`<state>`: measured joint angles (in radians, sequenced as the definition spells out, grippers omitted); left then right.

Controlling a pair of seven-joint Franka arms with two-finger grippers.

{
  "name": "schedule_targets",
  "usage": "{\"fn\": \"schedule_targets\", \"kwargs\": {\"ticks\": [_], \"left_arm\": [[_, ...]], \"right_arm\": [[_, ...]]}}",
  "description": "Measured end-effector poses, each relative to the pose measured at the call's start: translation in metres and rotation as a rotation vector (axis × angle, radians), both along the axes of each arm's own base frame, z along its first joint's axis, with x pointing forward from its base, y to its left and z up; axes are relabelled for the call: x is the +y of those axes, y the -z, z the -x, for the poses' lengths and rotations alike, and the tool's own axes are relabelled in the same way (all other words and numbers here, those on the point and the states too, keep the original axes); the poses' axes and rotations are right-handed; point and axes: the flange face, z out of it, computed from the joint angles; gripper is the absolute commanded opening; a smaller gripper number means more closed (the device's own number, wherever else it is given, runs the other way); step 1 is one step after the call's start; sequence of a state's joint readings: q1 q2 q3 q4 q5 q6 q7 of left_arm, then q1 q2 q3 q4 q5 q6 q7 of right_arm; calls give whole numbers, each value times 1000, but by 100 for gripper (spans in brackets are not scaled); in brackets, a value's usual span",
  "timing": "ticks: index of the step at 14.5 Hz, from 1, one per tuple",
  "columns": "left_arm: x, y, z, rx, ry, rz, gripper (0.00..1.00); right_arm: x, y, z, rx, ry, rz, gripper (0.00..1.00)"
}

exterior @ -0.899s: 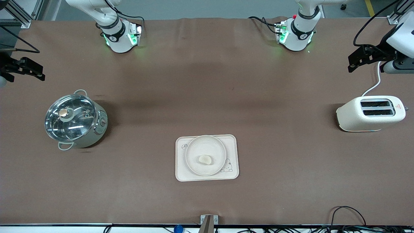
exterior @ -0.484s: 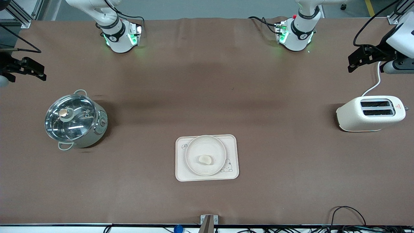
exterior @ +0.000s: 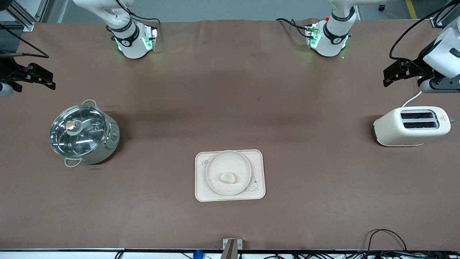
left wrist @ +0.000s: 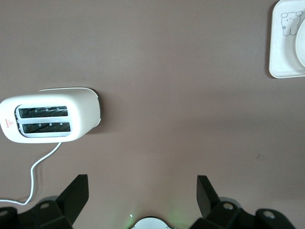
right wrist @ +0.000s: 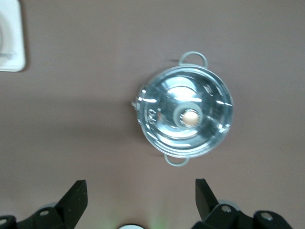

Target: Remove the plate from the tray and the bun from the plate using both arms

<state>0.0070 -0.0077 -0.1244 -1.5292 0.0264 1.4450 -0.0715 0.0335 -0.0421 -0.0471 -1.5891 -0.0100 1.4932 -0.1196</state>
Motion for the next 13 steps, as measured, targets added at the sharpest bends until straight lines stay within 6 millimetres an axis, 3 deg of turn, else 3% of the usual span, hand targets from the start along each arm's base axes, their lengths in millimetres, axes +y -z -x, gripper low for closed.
{"fn": "schedule_targets", "kwargs": {"ticks": [2,4,9,13], "left_arm": [[0,6,-4,11,0,0,100],[0,11,-7,16,1,1,100],[-2,21,-16,-1,4,5,100],[-3,29,-20,-2,5,6,100]], "right_arm": [[23,12,-10,-19,-7,-34,100],[62,46,-32,-17,47,-84,100],[202,161,-88,-77,217,-160,100],[300,263,-105,-142,340,-219,100]]}}
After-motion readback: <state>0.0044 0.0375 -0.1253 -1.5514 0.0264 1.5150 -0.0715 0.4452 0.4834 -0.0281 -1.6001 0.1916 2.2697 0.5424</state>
